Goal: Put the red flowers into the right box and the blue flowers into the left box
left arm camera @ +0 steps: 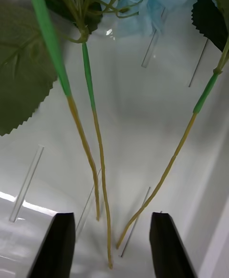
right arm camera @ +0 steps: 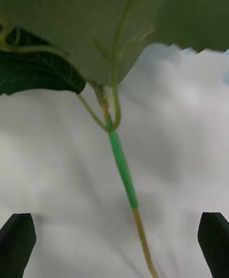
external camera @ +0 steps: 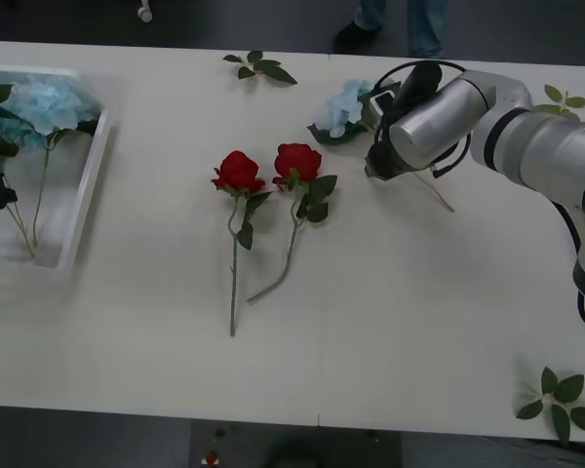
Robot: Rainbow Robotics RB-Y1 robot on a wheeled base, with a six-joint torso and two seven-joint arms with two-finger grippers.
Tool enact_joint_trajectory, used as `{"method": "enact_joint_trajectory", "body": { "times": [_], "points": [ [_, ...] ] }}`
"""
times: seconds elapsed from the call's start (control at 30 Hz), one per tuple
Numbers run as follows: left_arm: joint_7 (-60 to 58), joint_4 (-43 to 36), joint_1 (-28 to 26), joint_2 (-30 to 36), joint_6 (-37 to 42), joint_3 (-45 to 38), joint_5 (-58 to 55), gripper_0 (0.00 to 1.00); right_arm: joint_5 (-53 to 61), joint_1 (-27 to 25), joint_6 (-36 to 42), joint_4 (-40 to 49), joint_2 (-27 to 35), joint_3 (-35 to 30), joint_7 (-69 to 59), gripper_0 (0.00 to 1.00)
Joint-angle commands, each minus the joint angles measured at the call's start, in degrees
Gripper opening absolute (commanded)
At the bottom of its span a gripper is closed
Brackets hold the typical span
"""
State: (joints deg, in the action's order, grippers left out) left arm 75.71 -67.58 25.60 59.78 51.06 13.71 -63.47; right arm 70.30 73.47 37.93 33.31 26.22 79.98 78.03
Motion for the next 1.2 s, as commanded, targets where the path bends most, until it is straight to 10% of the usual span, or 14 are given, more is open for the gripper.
{"method": "enact_joint_trajectory", "body": {
  "times": [0.03, 0.13, 0.2, 0.33, 0.83, 1.2],
  "points": [
    [-0.3, -0.8, 2.0, 1.0, -0.5, -0.8, -0.2, 0.85, 0.6, 1.1, -0.5, 0.5, 0.1, -0.5, 3.5, 1.00],
    [-0.3, -0.8, 2.0, 1.0, -0.4, -0.9, -0.1, 0.85, 1.1, 0.5, -0.9, 0.5, 0.0, -0.6, 3.6, 0.99],
    [0.1, -0.8, 2.0, 1.4, 1.5, -1.8, -0.2, 0.85, 1.3, 0.2, -1.8, 0.5, 0.0, -0.5, 3.9, 0.55],
    [4.3, -1.8, 2.1, 1.6, 9.8, -7.4, -0.4, 0.85, 0.8, -0.8, -2.9, 0.5, 0.1, -0.5, 4.2, 0.00],
    [27.2, -7.0, 2.1, 1.0, 34.2, -25.1, -12.2, 0.85, 0.7, -1.4, -4.3, 3.6, 4.7, -4.0, 5.9, 0.00],
    [35.8, -19.4, 2.1, -7.8, 46.8, -33.4, -0.3, 0.85, 15.9, 4.0, 17.6, 31.9, 28.9, -20.0, 9.1, 0.00]
  ]
}}
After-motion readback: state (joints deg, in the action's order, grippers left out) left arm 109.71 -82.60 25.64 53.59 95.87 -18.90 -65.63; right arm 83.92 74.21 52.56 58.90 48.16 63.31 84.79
